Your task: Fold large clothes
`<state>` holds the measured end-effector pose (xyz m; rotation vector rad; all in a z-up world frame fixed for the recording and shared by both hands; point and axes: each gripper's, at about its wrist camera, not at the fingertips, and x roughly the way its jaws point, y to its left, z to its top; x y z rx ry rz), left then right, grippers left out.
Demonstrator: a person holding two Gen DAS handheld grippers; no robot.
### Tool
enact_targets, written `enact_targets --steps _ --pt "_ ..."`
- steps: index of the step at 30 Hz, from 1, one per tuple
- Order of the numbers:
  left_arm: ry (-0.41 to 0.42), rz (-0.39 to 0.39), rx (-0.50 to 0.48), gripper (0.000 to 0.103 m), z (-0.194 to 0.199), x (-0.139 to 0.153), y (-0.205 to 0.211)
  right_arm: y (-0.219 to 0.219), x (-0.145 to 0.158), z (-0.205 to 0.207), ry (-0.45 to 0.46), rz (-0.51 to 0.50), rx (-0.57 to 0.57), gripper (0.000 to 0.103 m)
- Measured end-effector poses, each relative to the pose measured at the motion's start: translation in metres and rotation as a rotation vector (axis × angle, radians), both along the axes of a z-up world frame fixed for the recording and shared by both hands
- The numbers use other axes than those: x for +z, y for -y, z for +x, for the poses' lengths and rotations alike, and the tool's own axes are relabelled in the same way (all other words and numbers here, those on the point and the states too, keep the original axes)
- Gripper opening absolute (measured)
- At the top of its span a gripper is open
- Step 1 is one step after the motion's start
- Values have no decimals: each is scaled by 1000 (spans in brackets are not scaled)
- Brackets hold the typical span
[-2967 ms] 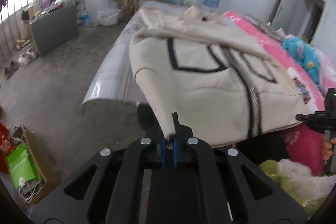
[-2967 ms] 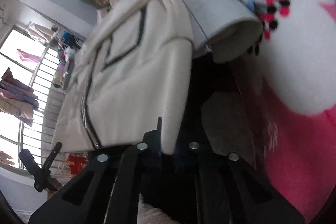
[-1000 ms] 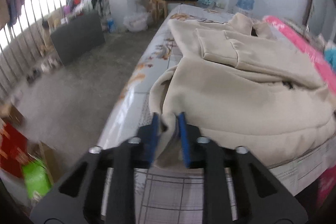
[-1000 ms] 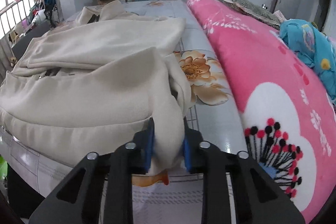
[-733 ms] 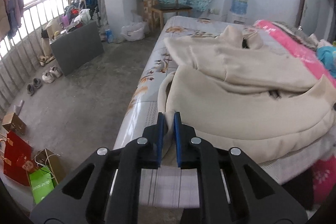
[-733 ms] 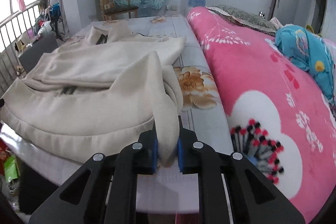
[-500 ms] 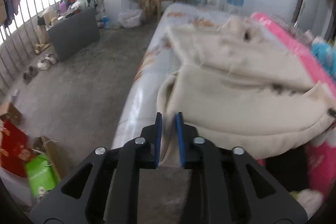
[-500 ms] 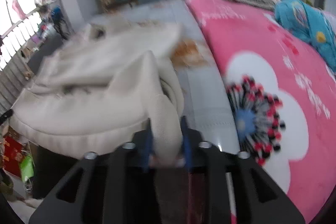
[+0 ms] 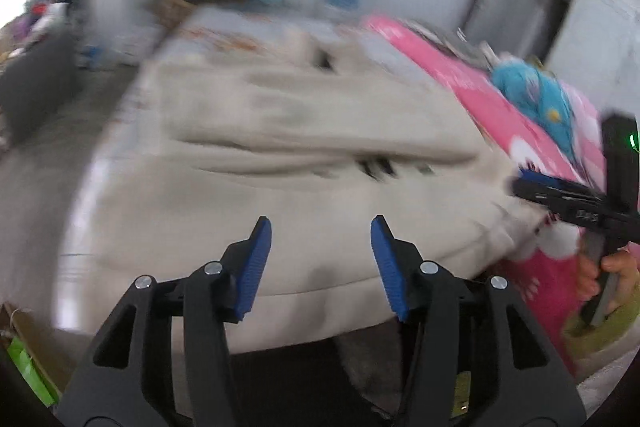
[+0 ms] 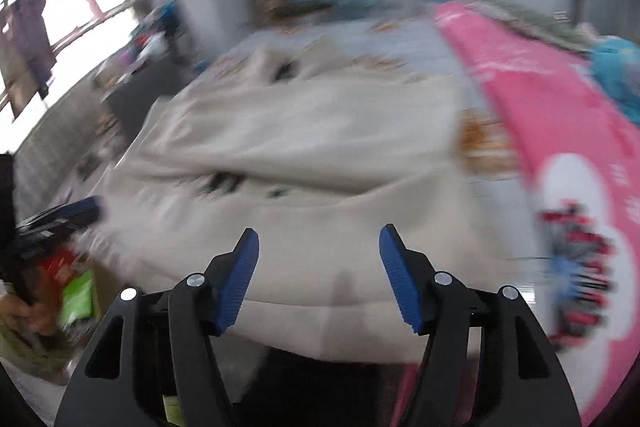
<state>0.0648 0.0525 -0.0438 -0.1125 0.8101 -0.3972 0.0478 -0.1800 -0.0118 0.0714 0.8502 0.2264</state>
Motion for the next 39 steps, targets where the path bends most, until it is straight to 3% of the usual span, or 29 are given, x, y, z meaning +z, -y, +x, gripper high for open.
enact_targets --steps 4,7,9,11,13,16,21,25,27,31,35,39 --pt "-34 73 -18 48 9 -26 36 -50 -24 13 -43 -53 110 61" --pt "16 169 8 30 8 -30 48 -67 -38 13 -69 -131 129 61" --pt "29 196 13 18 8 -30 50 -71 -37 11 -58 -158 148 46" --pt "49 229 3 4 6 -28 53 -68 -35 15 -62 -154 149 17" --pt "60 239 -8 2 6 -25 52 -64 -33 19 -68 -126 149 5" --pt "89 214 -1 1 9 -10 46 -55 -25 21 -64 -71 126 4" --pt "184 204 25 1 10 13 42 -56 0 25 36 -72 103 4" --pt "96 242 20 2 29 -18 49 -63 -25 44 5 -108 93 4" --pt "96 245 20 3 29 -25 50 -61 -37 47 -12 -107 91 4" --pt "87 247 24 7 29 -25 48 -47 -25 38 5 -64 92 4" --pt "90 233 28 7 30 -27 46 -14 -6 24 67 -169 -24 9" --pt "96 219 29 7 29 -28 44 25 -27 35 -4 -270 -169 9"
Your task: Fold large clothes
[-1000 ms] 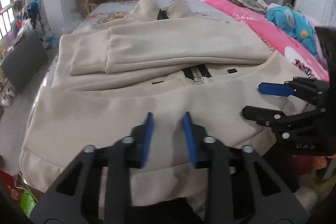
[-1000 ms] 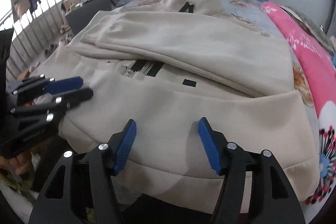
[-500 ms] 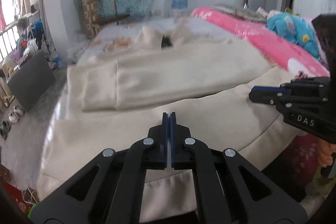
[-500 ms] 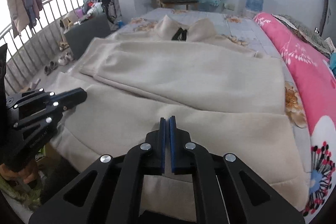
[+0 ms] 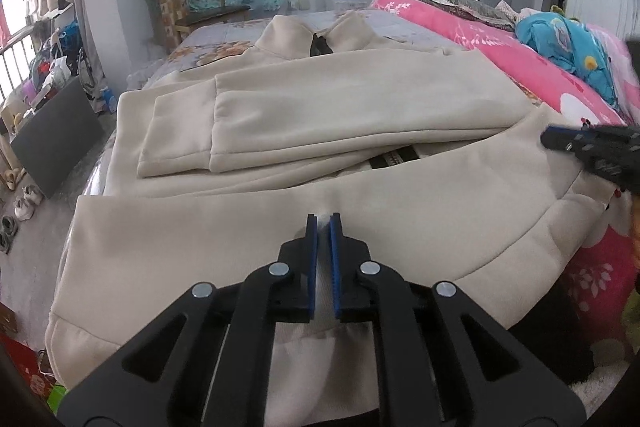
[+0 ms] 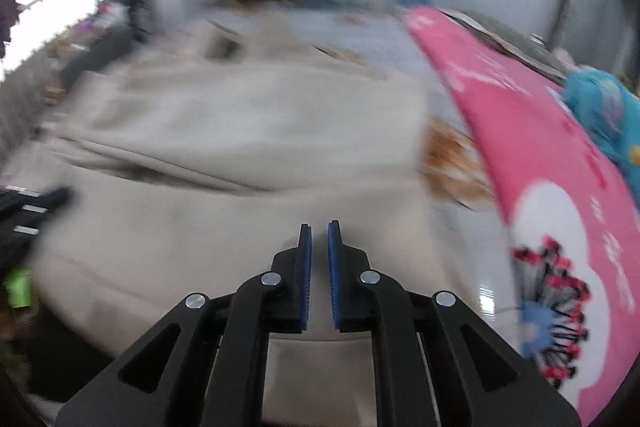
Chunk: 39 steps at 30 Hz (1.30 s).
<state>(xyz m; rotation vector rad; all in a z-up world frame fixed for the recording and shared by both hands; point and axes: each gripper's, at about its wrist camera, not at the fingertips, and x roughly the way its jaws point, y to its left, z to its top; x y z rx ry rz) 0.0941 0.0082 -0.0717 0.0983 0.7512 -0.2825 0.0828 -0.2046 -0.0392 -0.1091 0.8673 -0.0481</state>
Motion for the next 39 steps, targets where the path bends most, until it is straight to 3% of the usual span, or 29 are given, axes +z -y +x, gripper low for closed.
enact_targets --steps 5,8,10,16,18,20,22,25,27,29,33,35,39 --pt "12 -57 20 15 -4 11 -26 33 -4 6 -9 180 -60 9" --pt "27 -52 138 19 -5 15 -60 32 -6 5 -2 169 -49 9" --pt "-37 -54 254 19 6 5 -92 30 -7 5 1 160 -44 9" --pt "-46 -133 293 12 14 -1 -125 41 -5 4 -8 260 -57 9" --pt "-50 -131 299 12 13 1 -124 43 2 -1 7 276 -78 15" --pt "-28 -123 309 14 6 8 -124 40 12 -12 31 270 -81 29" --pt "12 -145 259 17 -6 20 -117 30 23 -25 56 276 -38 37" --pt "75 -165 110 32 -30 36 -91 5 31 -42 64 261 64 43" --pt "78 -157 -45 41 -46 38 -59 -24 30 -53 52 230 157 45" --pt "53 -138 -143 42 -54 29 -33 -48 25 -58 43 211 232 47" --pt "12 -1 -146 47 -53 -1 -2 -82 4 -60 9 153 307 52" --pt "16 -23 -139 49 -50 -5 -6 -90 -12 -55 -2 91 303 57" --pt "7 -58 -118 49 -48 7 -22 -86 -2 -55 3 92 289 57"
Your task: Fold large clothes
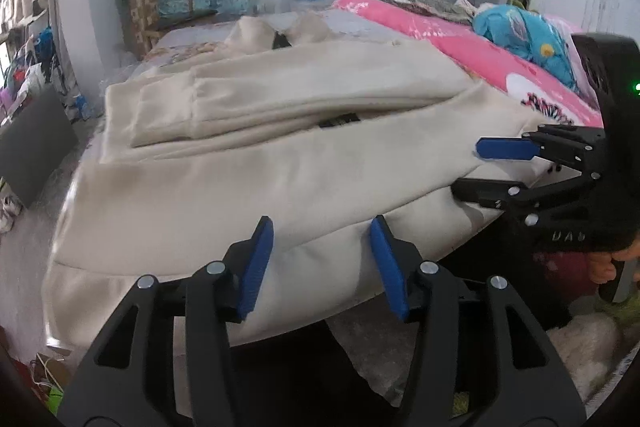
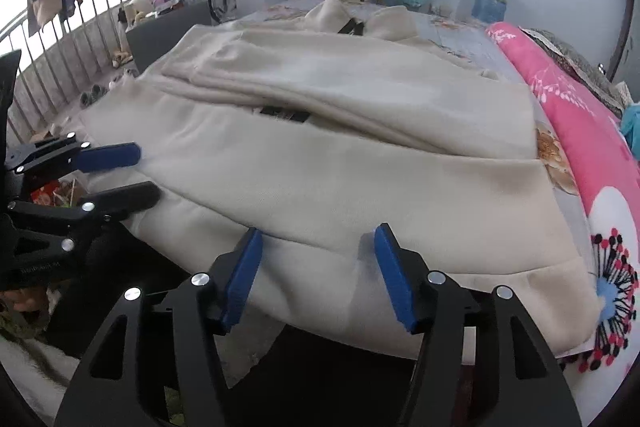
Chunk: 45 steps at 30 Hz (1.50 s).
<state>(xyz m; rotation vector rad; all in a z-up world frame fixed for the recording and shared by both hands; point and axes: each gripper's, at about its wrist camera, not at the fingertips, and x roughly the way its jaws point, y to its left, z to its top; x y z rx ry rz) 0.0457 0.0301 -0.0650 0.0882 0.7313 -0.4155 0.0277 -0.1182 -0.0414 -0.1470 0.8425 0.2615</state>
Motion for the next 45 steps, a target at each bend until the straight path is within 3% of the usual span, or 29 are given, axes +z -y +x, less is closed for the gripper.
enact_targets --steps 4,7,10,12,16,19,20,25,32,37,39,45 --pt "32 -24 107 58 2 8 -30 23 12 0 46 13 -84 61" --pt "-53 -25 194 60 16 -6 -50 42 -2 12 -8 35 -163 67" --pt "-69 -67 171 72 19 -2 -60 50 -4 19 -42 64 -173 68" --pt "-57 -89 165 76 20 3 -64 52 6 19 -4 60 -184 68" --pt "-54 -69 249 84 33 6 -77 67 15 26 55 60 -262 78" --pt "-130 -74 312 84 51 -7 -86 78 -5 46 -27 52 -319 79" --pt "-112 -72 315 85 51 -6 -86 81 -12 49 -54 56 -326 82" --pt "-114 -17 321 89 57 -8 -76 76 -3 47 -29 77 -325 82" --pt "-111 71 331 93 58 -10 -64 54 14 40 18 127 -228 88" --pt "-115 76 341 95 56 -10 -63 42 -10 52 -57 66 -222 91" --pt "-114 78 342 95 56 -10 -64 35 -11 49 -25 18 -212 93" --pt "-116 78 344 95 57 -10 -63 37 -12 50 -35 27 -219 95"
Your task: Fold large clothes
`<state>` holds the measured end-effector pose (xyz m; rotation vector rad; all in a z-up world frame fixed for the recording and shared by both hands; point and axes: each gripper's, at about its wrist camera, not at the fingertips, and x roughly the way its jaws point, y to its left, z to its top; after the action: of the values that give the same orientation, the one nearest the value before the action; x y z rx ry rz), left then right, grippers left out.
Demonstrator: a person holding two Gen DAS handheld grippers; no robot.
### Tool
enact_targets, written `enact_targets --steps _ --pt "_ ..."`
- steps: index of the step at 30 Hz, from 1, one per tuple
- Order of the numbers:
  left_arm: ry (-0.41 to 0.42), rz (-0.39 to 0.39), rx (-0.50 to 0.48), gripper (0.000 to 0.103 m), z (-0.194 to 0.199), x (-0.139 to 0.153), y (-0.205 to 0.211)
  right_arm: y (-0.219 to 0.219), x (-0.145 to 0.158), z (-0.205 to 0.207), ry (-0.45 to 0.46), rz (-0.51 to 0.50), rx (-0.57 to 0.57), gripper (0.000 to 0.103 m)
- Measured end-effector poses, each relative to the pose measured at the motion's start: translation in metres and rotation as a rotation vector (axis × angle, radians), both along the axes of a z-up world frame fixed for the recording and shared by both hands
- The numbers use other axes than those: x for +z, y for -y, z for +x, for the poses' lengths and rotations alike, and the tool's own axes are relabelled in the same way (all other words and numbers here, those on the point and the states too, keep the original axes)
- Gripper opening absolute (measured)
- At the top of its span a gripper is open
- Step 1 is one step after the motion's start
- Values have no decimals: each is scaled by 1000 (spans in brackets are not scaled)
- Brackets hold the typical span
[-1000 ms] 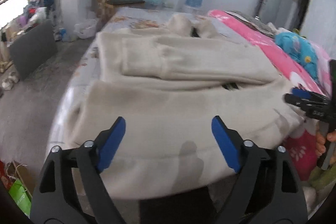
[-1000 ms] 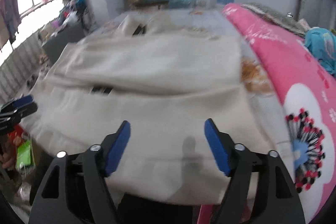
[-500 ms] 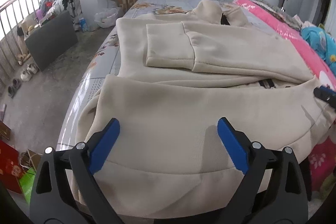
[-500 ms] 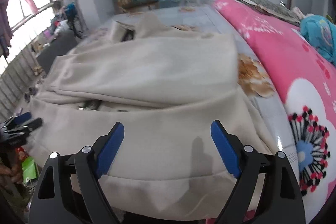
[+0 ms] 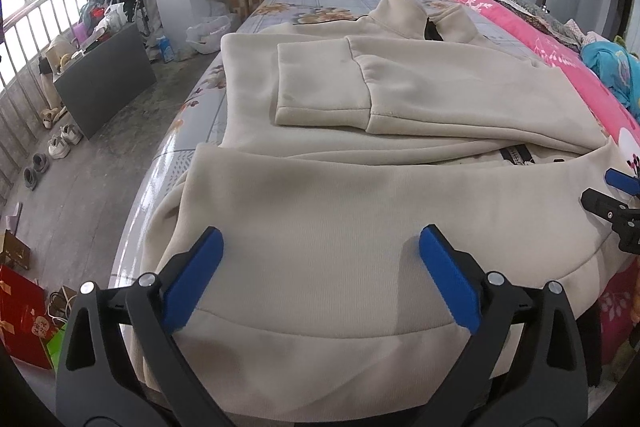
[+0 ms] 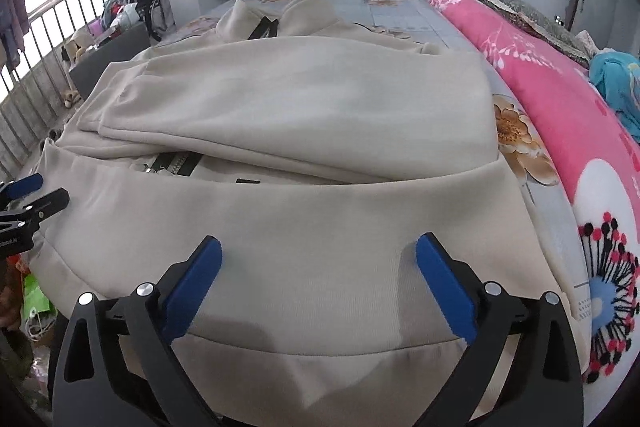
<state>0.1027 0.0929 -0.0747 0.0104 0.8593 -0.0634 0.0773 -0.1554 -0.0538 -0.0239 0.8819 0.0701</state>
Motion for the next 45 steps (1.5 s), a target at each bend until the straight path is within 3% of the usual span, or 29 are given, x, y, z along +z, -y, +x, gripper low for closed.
enact_targets --steps 41,45 --pt "-11 7 8 95 0 0 1 0 1 5 -53 2 -16 97" --pt "23 38 40 95 -2 16 3 1 1 5 -63 2 -13 97"
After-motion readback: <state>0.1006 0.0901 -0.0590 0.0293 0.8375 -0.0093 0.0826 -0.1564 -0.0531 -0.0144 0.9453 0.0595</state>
